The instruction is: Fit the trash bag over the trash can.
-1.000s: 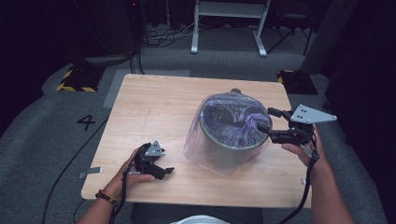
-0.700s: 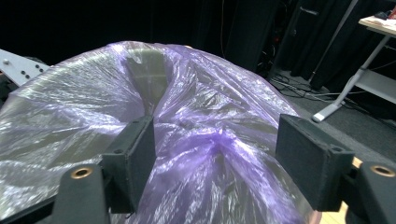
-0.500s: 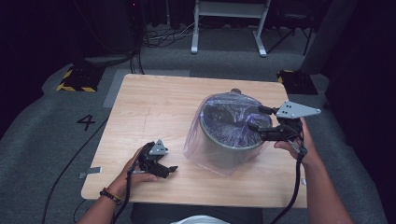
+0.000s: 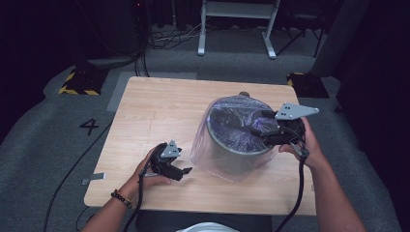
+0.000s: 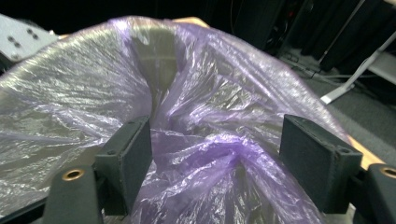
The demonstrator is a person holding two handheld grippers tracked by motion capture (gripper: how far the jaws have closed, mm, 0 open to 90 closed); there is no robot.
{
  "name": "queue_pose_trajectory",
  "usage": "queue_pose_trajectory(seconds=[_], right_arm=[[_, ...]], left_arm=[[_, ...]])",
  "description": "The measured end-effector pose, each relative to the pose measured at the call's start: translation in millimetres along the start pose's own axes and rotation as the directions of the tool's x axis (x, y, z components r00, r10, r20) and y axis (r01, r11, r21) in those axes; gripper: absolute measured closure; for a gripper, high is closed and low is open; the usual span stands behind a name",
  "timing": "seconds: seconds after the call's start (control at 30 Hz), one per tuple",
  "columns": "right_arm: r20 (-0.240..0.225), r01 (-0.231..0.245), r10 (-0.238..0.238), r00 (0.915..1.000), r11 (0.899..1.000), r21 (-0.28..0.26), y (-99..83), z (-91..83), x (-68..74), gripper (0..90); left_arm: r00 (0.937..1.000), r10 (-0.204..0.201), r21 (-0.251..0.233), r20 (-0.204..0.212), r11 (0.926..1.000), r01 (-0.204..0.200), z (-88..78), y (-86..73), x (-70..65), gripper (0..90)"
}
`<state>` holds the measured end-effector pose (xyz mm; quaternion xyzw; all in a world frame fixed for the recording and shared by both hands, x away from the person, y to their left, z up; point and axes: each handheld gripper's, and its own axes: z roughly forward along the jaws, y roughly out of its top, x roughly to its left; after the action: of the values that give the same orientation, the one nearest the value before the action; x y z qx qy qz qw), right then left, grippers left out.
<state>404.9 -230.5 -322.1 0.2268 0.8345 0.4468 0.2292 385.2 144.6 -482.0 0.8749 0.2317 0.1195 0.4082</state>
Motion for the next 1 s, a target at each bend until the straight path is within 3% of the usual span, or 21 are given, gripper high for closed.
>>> queue_pose_trajectory(seconds=[0.1,0.37,0.4,0.57,0.67,0.8,0.83,0.93,1.0], right_arm=[[-0.011,0.010,-0.010,0.9999,0.998,0.056,1.2,6.1,1.1,25.7],[-0.011,-0.016,0.018,0.9998,0.991,0.130,6.2,11.3,0.2,27.1],[-0.016,-0.018,0.021,0.9997,0.990,0.137,6.7,11.8,0.1,27.2],[-0.016,-0.033,0.037,0.9992,0.983,0.183,9.6,15.8,-1.5,28.1],[-0.033,-0.048,0.055,0.9980,0.983,0.180,12.0,16.3,-2.0,27.7],[-0.061,-0.023,0.037,0.9975,0.977,0.210,17.7,19.3,0.4,29.2],[-0.061,-0.023,0.037,0.9975,0.977,0.210,17.7,19.3,0.4,29.2],[-0.070,-0.035,0.057,0.9959,0.960,0.279,21.3,27.0,-0.3,30.6],[-0.075,-0.039,0.064,0.9951,0.955,0.295,21.8,29.1,-0.6,31.1]], left_arm=[[0.9998,0.018,-0.035,-0.004,0.9992,-0.018,2.4,8.9,-3.0,16.0],[0.9981,0.061,-0.084,0.008,0.9947,-0.060,8.5,21.0,-8.3,23.8],[0.9975,0.071,-0.087,-0.006,0.9936,-0.071,9.4,22.8,-9.7,23.8],[0.9913,0.125,-0.080,-0.043,0.9885,-0.128,13.3,29.3,-15.1,43.1],[0.9890,0.142,-0.081,-0.041,0.9861,-0.145,15.6,31.1,-16.4,64.8],[0.9863,0.161,-0.084,-0.035,0.9830,-0.163,14.8,32.8,-16.5,87.1],[0.9863,0.161,-0.084,-0.035,0.9830,-0.163,14.8,32.8,-16.5,89.3],[0.9854,0.170,-0.072,-0.015,0.9827,-0.170,15.8,32.3,-16.2,90.0],[0.9850,0.172,-0.063,-0.009,0.9829,-0.173,16.3,32.0,-16.3,90.0]])
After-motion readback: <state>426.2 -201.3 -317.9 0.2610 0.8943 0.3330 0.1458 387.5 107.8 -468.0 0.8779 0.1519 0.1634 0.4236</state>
